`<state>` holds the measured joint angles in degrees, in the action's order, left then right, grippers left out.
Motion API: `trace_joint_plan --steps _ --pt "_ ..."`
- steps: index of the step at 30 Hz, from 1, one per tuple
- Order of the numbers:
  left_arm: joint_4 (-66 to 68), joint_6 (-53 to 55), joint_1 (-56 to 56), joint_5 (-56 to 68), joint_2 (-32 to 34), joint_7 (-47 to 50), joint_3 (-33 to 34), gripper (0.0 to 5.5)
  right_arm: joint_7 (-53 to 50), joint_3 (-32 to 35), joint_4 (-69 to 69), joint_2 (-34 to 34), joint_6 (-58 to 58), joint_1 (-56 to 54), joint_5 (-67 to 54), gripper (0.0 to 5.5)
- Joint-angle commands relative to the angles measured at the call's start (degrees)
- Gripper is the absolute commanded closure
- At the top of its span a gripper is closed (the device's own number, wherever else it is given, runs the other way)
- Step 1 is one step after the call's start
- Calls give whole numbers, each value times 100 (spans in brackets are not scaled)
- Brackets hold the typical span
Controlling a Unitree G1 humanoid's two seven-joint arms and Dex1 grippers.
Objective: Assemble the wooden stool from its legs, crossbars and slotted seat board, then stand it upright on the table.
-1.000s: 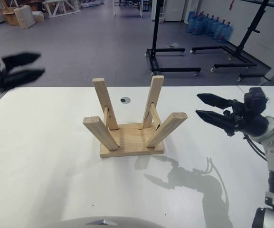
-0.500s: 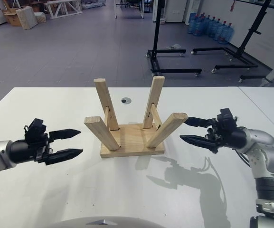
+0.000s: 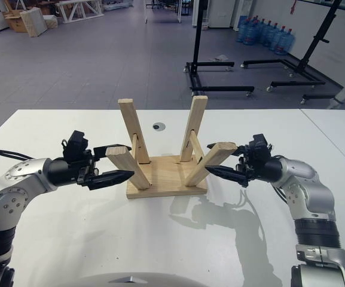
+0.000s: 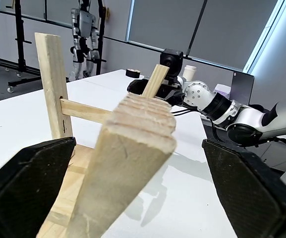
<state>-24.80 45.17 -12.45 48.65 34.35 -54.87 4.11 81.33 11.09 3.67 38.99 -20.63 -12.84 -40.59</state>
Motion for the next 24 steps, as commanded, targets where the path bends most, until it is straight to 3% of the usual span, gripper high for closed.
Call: trace_joint_plan --steps 1,10,17,24 --pt "174 -208 12 -144 -40 -23 -132 100 -139 -78 -58 -103 -71 -30 10 204" --pt "544 -89 -107 159 -189 199 36 228 -467 -21 -86 -16 -723 -48 -197 358" --pt "618 410 -353 669 -253 461 116 328 -1170 -19 -270 11 -1660 -398 -344 373" --pt "1201 1574 -1340 1837 -466 1678 543 404 -2761 281 400 -332 -3724 -1943 -1278 376"
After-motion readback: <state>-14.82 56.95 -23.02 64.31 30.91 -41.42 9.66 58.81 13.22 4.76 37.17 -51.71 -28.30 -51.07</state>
